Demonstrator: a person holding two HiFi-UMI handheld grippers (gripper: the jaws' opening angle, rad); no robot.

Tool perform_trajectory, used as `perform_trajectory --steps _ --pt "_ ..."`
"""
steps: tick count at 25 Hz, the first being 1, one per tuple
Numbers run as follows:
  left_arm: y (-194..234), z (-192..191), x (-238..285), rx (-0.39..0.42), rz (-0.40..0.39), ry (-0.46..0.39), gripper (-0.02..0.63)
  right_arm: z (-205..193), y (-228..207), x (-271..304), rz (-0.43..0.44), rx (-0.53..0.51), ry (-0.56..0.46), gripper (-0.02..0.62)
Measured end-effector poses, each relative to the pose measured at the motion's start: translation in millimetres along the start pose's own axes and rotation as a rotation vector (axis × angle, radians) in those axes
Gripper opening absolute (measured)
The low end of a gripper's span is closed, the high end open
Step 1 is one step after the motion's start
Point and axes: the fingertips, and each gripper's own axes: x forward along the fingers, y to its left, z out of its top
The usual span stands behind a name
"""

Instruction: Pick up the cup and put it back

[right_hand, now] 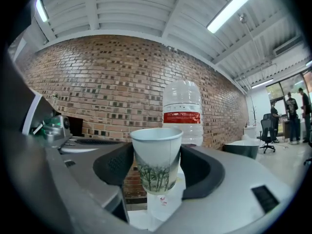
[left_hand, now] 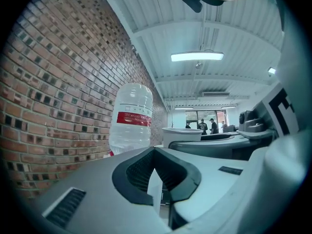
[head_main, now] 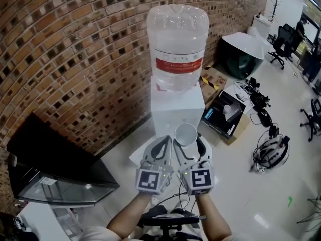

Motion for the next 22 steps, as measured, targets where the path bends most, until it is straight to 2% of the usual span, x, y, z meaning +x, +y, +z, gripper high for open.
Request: perform_trajectory --steps 5,10,13,16,22 --pt "7 -31 13 0.0 0.004 0.015 -0.009 -34 -12 17 0.002 -0.003 0.013 0.307" --pt "10 -96 24 0.042 0.004 0.038 -0.009 -87 -27 36 0.006 -0.01 0.021 0.308" --pt "18 -144 28 0.048 0.009 0.038 -0.009 -143 -37 49 0.003 -0.066 0.037 0.308" --pt "26 -197 31 0.067 0.011 0.002 -0.009 -205 -46 62 0.005 -0.082 0.039 0.308" --pt "43 -340 32 0.084 0.015 0.008 -0.009 -346 -65 94 -0.014 -0.084 0.036 0.308"
